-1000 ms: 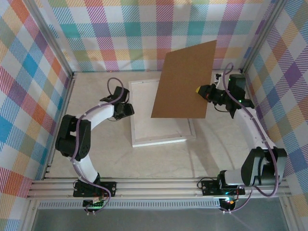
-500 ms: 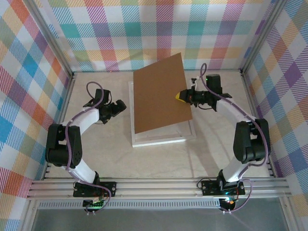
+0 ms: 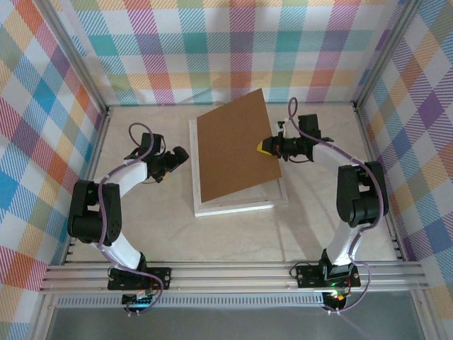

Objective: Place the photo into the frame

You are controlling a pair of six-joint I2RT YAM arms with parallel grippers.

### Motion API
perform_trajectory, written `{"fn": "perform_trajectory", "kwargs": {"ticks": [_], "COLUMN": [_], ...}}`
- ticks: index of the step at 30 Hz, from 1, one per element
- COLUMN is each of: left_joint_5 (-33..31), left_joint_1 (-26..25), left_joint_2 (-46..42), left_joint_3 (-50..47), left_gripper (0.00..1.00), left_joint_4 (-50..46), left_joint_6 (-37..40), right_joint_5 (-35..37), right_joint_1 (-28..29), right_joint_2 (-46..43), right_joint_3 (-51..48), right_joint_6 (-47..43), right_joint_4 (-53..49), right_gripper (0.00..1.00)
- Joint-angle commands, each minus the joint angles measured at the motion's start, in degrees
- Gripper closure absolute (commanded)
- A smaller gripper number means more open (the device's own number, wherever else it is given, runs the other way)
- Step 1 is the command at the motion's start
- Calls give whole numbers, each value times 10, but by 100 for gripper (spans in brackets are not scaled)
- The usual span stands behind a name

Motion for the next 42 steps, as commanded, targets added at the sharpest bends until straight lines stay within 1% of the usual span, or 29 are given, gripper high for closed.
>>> {"fn": "perform_trajectory", "kwargs": {"ticks": [1, 6, 15, 20, 26, 30, 36, 38, 42], "left_joint_5": [16, 34, 37, 37, 40, 31, -41, -44, -29], "left_joint_1": [1, -1, -10, -14, -29, -31, -25, -19, -11], "left_joint_2": [12, 21, 27, 25, 30, 33, -25, -40, -44], "left_joint_3": [-1, -6, -4, -10, -11, -10, -49, -49, -44], "left_gripper": [0, 0, 0, 0, 0, 0, 0, 0, 0], "left_joint_4": [11, 31, 36, 51, 71, 78, 106, 106, 101], "left_joint_6": [-8, -23, -30, -40, -48, -57, -80, -77, -72], "right_joint_5": [-50, -52, -48, -37, -41, -43, -44, -48, -47], "right_joint_1": [-2, -2, 1, 0, 0, 0, 0, 0, 0], "right_joint_2": [3, 17, 30, 36, 24, 13, 5, 5, 13], "right_joint_3": [23, 18, -6, -12, -24, -23, -32, -35, -35], "right_joint_6": [-31, -31, -19, -18, -12, -24, -6, -2, -1], "right_joint_4": [22, 22, 37, 21, 11, -17, 1, 8, 11], "right_gripper": [100, 100, 100, 100, 100, 100, 100, 100, 100]}}
